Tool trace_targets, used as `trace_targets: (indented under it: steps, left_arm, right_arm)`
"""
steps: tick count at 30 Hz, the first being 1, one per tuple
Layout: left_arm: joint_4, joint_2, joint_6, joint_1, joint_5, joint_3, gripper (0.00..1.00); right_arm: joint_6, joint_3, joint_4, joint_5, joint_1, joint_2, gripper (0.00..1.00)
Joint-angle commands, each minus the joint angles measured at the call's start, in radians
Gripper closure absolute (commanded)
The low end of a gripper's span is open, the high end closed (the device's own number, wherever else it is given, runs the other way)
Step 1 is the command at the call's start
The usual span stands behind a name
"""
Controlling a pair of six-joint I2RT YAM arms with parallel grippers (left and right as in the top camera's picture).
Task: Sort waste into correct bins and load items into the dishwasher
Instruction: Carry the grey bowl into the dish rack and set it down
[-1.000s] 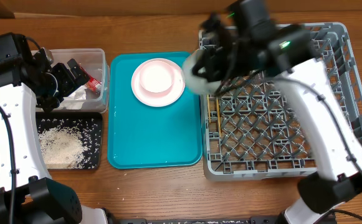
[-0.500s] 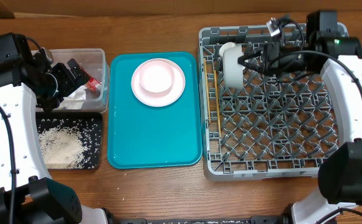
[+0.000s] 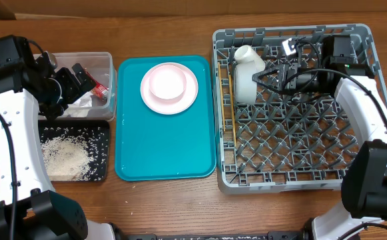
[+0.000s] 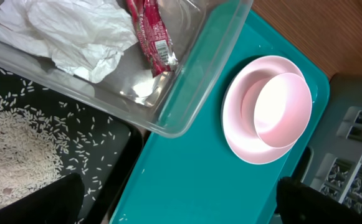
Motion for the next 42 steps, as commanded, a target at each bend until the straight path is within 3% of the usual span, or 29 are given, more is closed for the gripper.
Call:
trace_targets:
  steps: [1, 13, 18, 29, 35, 42]
  left_arm:
    - [0.001, -0.024, 0.022, -0.002, -0.003, 0.017, 0.00]
    - [0.001, -0.024, 0.022, -0.002, -0.003, 0.017, 0.00]
    - [0.001, -0.024, 0.022, -0.002, -0.003, 0.017, 0.00]
    - [0.001, -0.024, 0.022, -0.001, -0.003, 0.017, 0.00]
    - [0.001, -0.024, 0.022, -0.002, -0.003, 0.017, 0.00]
    - [0.001, -0.024, 0.022, -0.002, -0.003, 0.017, 0.00]
  right_arm:
    - [-0.007, -0.008, -0.002, 0.068, -0.007, 0.001, 0.96]
    - [0.027, -0.008, -0.030, 0.180, -0.011, 0.002, 0.96]
    - [0.066, -0.008, -0.014, 0.059, -0.025, 0.002, 0.96]
    - [0.105, -0.034, 0.025, 0.051, -0.026, 0.003, 0.96]
    - [0.210, -0.034, 0.144, -0.116, -0.026, 0.003, 0.96]
    - [0.206, -0.035, 0.140, -0.095, -0.026, 0.003, 0.96]
